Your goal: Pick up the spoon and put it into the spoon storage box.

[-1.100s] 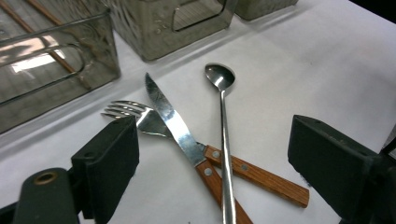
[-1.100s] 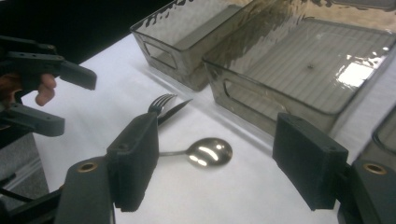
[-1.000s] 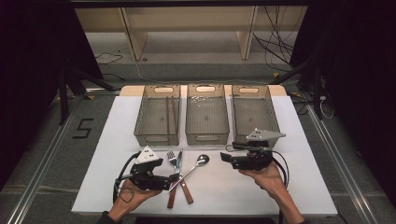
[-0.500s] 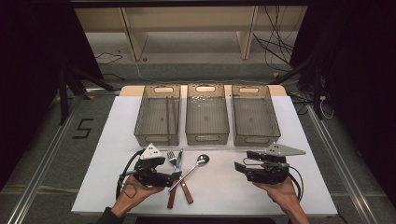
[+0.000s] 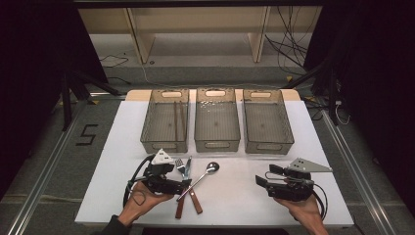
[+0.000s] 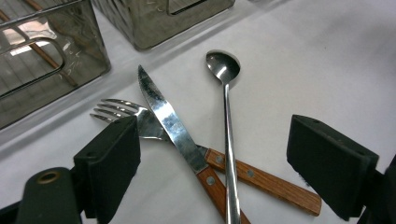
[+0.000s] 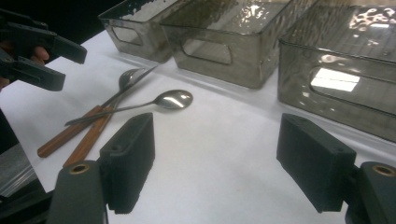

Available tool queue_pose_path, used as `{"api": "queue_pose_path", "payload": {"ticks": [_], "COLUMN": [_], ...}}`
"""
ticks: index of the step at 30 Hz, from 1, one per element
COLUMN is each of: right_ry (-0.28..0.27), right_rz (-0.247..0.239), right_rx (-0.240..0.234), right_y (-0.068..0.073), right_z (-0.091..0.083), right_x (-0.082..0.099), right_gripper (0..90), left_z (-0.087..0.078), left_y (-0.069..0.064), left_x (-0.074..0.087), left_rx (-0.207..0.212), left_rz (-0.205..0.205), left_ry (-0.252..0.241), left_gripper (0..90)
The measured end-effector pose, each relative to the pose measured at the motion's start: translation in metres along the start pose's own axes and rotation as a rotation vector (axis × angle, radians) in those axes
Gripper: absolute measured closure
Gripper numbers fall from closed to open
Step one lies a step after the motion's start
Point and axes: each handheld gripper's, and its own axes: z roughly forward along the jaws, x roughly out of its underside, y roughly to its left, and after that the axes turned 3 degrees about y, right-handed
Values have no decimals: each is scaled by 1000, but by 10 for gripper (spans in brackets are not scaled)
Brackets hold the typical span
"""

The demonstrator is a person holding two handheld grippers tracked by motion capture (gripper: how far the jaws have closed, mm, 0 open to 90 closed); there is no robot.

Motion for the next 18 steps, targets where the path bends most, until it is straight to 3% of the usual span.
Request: {"api": "queue_pose_path", "payload": {"ticks": [11, 18], "right_ry": [0, -2], "right_rz": [18, 13], "right_rx": [13, 15], "right_y": [-5, -3], "right_z": [-6, -9], "right_x": [7, 10], "right_gripper": [279, 274], "left_z": [9, 18], "left_y": [-2, -9], "left_x": [-13, -21], "left_rx": [-11, -10], "left_rz": [24, 67], "left_ry": [63, 131], "left_gripper": [197, 219]}}
